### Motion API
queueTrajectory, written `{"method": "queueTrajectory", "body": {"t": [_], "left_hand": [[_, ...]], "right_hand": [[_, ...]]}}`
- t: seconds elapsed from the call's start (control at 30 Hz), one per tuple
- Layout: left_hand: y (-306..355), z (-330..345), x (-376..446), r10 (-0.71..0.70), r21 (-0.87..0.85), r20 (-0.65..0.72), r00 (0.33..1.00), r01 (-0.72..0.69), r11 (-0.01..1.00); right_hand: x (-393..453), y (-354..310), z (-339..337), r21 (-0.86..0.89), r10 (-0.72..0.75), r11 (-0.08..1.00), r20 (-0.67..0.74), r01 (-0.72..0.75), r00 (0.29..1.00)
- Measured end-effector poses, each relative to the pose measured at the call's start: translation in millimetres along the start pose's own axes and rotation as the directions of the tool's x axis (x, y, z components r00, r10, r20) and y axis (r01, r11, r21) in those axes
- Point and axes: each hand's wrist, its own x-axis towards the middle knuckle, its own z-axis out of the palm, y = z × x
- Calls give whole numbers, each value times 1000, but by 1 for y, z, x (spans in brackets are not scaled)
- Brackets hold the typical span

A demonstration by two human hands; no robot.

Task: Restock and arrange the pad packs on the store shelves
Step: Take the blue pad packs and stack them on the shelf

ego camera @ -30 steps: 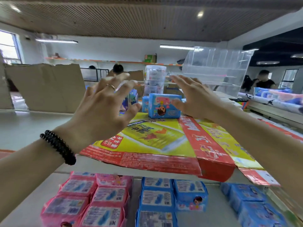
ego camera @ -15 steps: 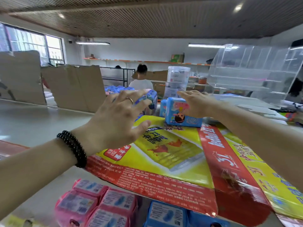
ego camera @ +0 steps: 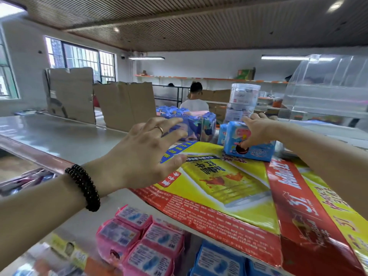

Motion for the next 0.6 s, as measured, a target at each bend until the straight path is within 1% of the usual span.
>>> {"method": "queueTrajectory", "body": {"t": [0.1, 0.17, 0.23, 0.3, 0.37, 0.43, 0.5, 0.57, 0.6], "left_hand": [[-1, -5, -10, -26, -23, 8, 1000, 26, 999], [-2, -9, -18, -35, -43, 0, 999, 34, 998], [-4, -12, -24, -44, -46, 2, 999, 45, 998], [-7, -15, -30, -53, -42, 8, 999, 53, 998], [-10, -17, -33, -56, -44, 14, 998, 56, 997], [-12, -18, -35, -56, -57, 16, 998, 57, 997], [-13, -19, -35, -50, -71, 20, 999, 51, 996], [-14, -19, -34, -38, -89, 17, 999, 39, 995], [-14, -19, -33, -27, -103, 9, 1000, 28, 994]], "right_hand": [[1, -5, 1, 3, 21, 1000, 4, -21, 1000], [5, -8, 5, 45, 22, 999, -29, -21, 999], [6, -8, 6, 127, 10, 992, -36, -5, 999], [3, -6, 2, 235, -2, 972, -12, 4, 1000], [-3, -1, -1, 287, -9, 958, -21, 15, 1000], [-7, 2, -3, 265, -23, 963, -78, 43, 997], [-13, 2, -5, 190, -50, 978, -166, 82, 985], [-22, 0, -12, 147, -74, 982, -284, 120, 956], [-30, -2, -17, 170, -75, 976, -338, 139, 938]]}}
